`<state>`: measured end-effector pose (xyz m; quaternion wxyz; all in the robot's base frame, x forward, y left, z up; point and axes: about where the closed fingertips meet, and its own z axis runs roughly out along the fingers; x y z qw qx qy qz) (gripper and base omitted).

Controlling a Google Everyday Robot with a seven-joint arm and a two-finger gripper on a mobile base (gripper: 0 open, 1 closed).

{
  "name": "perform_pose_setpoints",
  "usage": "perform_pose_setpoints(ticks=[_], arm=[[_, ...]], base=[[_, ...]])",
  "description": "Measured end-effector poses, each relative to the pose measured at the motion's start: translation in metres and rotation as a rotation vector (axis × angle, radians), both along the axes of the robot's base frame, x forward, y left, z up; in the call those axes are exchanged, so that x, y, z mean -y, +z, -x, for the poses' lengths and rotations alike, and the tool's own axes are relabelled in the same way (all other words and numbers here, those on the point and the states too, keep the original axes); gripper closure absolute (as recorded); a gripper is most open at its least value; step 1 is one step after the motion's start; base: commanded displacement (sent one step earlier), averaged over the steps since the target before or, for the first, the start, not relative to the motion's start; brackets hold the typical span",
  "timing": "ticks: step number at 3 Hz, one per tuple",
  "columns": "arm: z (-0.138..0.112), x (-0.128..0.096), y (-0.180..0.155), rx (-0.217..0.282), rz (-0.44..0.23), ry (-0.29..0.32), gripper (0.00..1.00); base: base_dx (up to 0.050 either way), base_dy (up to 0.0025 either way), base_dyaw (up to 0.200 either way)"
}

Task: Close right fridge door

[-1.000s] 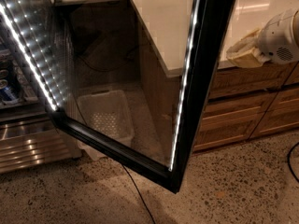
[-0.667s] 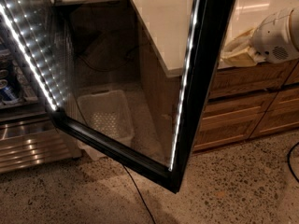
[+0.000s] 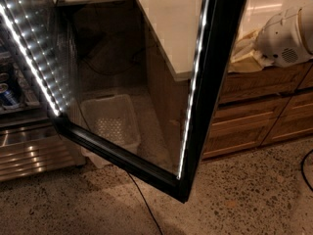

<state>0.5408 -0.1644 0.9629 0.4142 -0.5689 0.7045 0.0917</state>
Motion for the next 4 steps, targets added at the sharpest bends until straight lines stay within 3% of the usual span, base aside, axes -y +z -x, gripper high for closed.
perform_pose_setpoints(ticks=[2, 4], arm=[[0.030, -0.025, 0.003, -0.087, 0.023, 0.074, 1.00], [0.062, -0.044, 0.004, -0.197, -0.005, 0.164, 1.00]], base=[[0.000, 0.00000, 0.000], [0.000, 0.00000, 0.000]])
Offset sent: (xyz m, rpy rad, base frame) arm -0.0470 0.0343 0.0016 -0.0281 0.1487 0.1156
